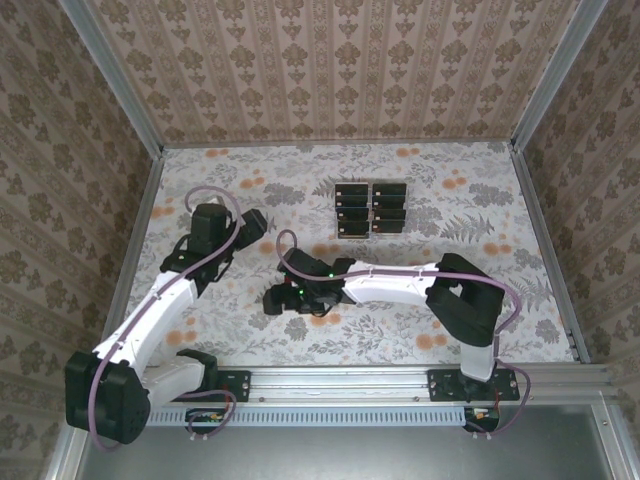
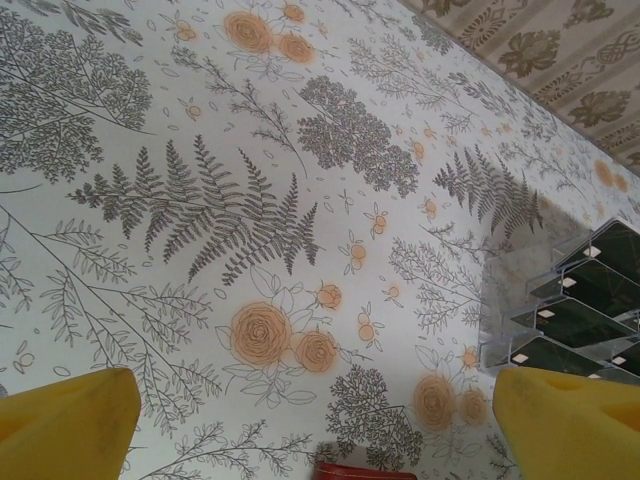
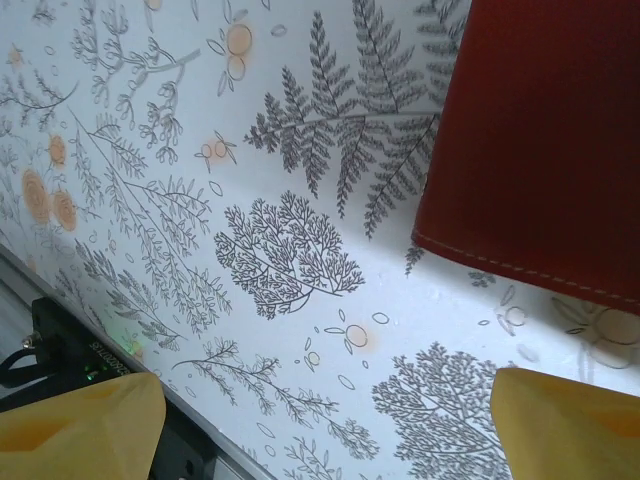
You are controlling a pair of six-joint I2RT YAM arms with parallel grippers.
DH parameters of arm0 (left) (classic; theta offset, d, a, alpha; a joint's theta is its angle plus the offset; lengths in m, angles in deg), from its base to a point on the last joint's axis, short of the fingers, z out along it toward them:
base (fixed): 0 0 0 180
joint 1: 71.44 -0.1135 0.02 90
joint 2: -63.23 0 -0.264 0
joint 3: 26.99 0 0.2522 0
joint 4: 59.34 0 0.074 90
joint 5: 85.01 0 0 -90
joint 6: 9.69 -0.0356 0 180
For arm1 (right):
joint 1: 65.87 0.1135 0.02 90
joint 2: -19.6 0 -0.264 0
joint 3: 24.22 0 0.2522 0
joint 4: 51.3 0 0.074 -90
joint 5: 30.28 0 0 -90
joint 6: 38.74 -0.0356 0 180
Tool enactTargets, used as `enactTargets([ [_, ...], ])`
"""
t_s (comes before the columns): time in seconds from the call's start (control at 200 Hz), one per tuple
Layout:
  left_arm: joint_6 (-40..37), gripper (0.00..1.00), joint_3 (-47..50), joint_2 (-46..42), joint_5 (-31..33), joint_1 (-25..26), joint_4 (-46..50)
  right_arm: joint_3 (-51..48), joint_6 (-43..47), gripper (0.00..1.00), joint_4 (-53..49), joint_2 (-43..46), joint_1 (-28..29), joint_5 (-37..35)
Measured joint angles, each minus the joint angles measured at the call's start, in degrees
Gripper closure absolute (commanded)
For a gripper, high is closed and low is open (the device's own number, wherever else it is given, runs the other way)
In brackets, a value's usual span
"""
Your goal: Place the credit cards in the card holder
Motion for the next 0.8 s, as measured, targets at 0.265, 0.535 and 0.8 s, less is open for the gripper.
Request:
enactTargets([
  [0.265, 5.3, 0.00, -0.4, 0.0, 1.4, -3.5, 5.0, 4.2, 10.3, 0.26, -15.2, 2.8, -5.5, -9.8],
  [0.535, 5.8, 0.00, -0.4, 0.7, 0.0, -4.5, 7.8, 18.1, 16.6, 0.44, -23.8, -6.6, -6.4, -17.2],
  [0.8, 4.8, 0.00, -0.4, 1.8, -1.2, -4.5, 8.9, 23.1, 17.3, 0.47, -27.6, -12.7, -6.2, -18.1],
])
